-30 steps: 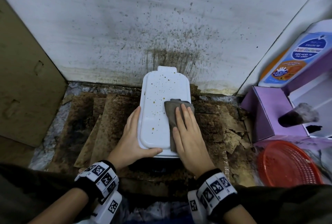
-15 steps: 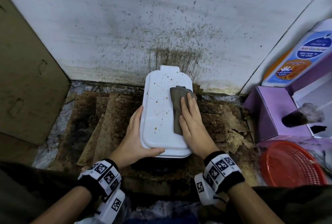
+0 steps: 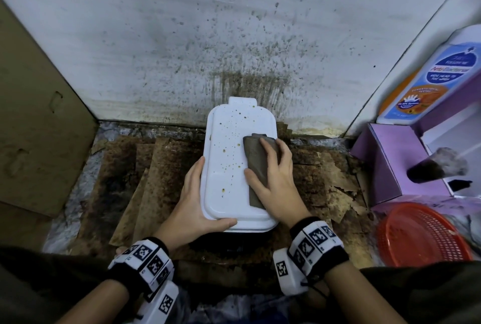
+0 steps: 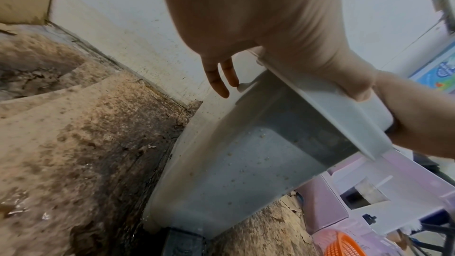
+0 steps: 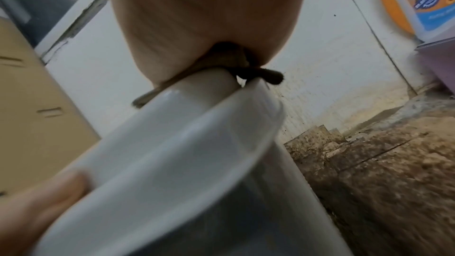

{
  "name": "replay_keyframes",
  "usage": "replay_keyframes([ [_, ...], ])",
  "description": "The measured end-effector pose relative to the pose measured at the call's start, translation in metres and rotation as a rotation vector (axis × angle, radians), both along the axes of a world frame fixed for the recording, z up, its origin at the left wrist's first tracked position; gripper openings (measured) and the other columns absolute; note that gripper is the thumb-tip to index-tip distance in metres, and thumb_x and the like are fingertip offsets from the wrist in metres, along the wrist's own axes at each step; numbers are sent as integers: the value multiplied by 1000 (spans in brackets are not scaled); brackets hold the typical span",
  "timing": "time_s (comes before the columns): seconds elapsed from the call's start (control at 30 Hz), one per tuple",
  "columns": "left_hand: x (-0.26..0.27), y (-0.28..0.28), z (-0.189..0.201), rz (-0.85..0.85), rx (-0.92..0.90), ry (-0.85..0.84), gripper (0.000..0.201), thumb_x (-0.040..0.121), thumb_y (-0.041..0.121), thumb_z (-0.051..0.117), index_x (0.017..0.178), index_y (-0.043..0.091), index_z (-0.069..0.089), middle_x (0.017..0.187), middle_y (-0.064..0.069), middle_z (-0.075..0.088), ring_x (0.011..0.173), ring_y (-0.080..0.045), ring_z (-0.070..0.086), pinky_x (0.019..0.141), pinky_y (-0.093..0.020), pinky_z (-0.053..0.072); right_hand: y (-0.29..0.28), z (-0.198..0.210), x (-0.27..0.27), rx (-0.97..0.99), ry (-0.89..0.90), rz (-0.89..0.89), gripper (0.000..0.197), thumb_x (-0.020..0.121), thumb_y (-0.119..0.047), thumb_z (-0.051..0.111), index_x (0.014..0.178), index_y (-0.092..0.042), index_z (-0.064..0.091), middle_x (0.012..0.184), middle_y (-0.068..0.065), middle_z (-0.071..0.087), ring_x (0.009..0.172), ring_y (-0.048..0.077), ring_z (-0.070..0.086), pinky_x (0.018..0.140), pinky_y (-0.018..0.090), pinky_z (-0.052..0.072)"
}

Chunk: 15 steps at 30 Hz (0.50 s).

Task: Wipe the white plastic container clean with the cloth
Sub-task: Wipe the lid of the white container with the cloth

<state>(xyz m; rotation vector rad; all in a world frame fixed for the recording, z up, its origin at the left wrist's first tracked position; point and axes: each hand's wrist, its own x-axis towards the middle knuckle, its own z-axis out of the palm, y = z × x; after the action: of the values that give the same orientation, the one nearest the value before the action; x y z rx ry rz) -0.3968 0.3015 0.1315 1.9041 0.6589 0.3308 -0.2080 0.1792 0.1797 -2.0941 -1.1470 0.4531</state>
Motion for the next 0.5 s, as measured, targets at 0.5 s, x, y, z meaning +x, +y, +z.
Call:
replay_keyframes([
  [0.5,0,2,-3,-5,-19,0,145,55,65,89,159,35,-7,162,26,-7,153,2,1,125,-43,19,-13,-7,-17,-31,0,20,62,109,-33,35,161,-25,3,167,-9,-15,153,5,-12,126,28,1],
])
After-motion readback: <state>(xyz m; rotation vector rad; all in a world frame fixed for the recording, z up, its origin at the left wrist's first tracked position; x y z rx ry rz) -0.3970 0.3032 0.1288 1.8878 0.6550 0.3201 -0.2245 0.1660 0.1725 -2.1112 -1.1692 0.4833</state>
